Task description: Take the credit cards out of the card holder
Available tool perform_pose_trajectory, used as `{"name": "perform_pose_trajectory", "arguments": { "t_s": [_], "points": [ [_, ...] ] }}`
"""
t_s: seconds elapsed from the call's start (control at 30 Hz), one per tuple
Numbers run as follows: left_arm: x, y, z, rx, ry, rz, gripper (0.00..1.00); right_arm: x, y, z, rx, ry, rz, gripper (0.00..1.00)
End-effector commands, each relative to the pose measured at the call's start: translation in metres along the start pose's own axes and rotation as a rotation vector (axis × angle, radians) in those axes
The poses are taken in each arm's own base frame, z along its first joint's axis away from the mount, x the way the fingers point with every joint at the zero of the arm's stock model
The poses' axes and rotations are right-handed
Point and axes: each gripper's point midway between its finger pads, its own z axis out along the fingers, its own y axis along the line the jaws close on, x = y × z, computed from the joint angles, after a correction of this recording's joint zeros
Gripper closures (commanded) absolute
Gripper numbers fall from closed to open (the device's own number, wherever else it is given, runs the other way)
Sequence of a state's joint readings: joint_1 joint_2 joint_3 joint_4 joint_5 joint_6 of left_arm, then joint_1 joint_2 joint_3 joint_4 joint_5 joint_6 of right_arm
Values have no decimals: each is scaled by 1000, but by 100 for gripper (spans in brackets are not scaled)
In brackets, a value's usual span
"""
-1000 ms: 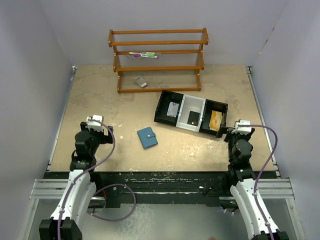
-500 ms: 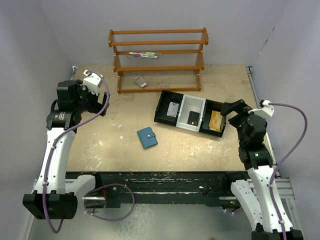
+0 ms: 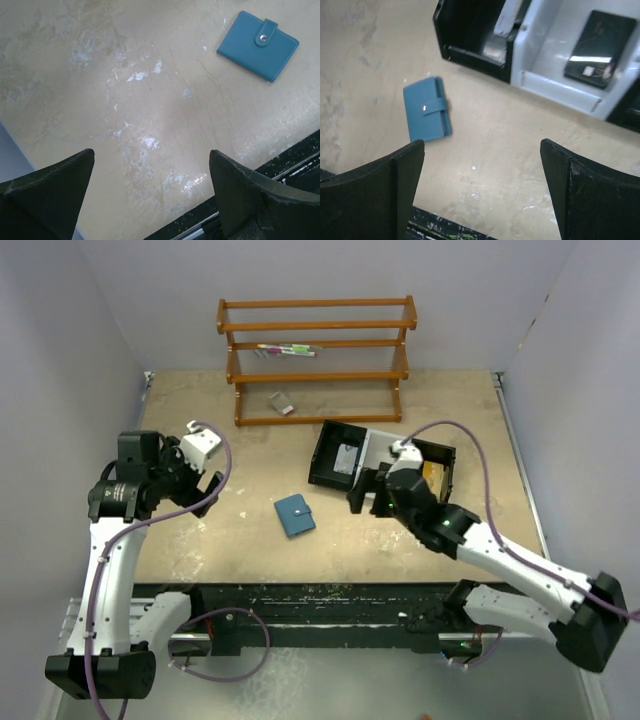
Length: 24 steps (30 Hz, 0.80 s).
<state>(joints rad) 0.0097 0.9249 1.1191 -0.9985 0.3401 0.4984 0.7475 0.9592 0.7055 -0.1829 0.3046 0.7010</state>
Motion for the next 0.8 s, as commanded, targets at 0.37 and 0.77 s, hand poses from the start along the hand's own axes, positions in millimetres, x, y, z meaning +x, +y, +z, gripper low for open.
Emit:
{"name": "perform_pose_trajectory", "arguments": {
  "t_s": [0.37,0.77],
  "points": [
    [18,-7,-4,43,89,31,1,70,133,77,-44,119,-188,0],
    [16,1,-11,6,118,21,1,128,133,116,117,196,-338,0]
  ]
}}
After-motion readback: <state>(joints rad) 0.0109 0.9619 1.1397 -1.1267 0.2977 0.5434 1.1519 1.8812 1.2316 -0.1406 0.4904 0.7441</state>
